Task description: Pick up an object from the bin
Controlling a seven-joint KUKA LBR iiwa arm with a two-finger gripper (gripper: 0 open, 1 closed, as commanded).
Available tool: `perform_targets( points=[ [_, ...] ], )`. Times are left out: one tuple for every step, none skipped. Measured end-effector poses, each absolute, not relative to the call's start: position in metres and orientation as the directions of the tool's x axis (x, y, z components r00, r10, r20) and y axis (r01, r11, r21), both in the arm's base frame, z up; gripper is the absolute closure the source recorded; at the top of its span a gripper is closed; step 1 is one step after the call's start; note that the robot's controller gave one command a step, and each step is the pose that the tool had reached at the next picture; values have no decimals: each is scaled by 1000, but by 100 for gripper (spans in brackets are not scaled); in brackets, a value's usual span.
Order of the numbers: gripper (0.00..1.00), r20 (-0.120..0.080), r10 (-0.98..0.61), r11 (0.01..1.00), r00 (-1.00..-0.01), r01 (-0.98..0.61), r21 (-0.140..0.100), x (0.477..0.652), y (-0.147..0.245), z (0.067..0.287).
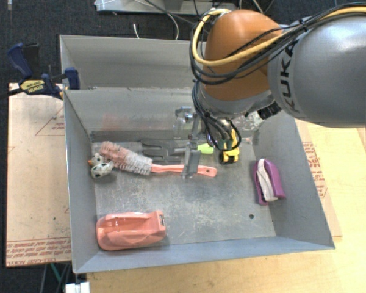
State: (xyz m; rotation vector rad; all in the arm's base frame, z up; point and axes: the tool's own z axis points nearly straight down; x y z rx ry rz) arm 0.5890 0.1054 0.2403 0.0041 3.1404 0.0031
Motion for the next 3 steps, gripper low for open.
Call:
perform_targets(
  points=[
    [0,-1,3,1000,-1000,3,2,589,105,240],
    [0,0,-10,1000,-1000,-10,4,632,163,186],
    [0,-9,-7,1000,-1000,-7,2,600,134,188]
  ],
)
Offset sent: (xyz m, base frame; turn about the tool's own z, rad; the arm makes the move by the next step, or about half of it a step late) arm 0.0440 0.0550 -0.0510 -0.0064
